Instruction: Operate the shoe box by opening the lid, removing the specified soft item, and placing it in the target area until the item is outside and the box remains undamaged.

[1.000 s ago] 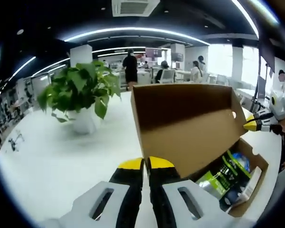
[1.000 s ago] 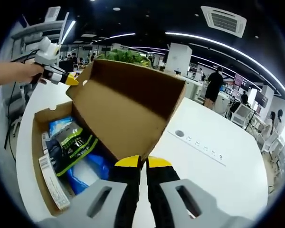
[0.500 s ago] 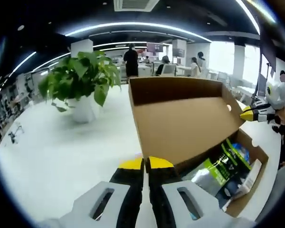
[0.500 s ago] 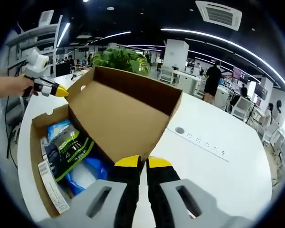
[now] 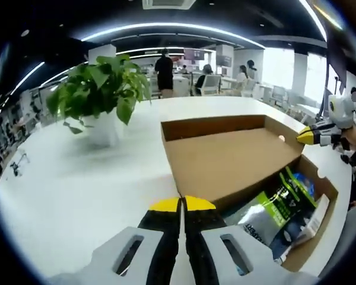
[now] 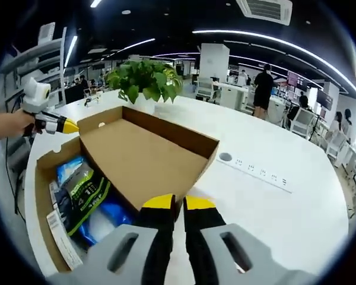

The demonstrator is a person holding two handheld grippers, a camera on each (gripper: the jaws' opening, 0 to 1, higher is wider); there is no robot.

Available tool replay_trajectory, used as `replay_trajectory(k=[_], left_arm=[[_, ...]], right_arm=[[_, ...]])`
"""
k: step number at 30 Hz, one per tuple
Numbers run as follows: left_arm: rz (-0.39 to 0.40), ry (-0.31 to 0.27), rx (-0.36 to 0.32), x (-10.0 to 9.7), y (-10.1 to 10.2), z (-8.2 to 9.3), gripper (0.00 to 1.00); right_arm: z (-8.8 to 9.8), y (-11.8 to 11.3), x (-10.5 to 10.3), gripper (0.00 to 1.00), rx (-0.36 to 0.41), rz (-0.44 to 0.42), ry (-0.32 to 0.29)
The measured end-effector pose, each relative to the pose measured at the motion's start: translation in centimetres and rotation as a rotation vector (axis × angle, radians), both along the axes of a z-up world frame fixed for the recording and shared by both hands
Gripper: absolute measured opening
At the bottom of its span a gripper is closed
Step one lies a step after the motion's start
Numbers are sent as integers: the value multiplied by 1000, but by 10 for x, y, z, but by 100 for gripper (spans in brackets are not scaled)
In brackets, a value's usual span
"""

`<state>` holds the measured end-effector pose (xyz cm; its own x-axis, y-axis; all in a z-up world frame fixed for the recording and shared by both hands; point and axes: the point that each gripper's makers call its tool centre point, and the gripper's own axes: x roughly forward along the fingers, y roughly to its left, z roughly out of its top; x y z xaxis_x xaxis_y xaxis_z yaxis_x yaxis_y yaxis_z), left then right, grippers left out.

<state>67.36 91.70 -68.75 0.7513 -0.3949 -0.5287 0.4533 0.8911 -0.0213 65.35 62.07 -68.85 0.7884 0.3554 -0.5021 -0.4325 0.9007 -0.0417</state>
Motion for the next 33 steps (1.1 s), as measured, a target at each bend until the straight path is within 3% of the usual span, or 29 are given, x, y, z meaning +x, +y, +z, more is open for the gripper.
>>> replay_trajectory(k=[10, 33], left_arm=[[2, 10, 8, 4, 0, -2, 0], [1, 35, 58, 5, 0, -7, 0]], right_arm=[[-5, -1, 3, 4, 26, -10, 27], [-12, 0, 9, 4, 1, 3, 79]])
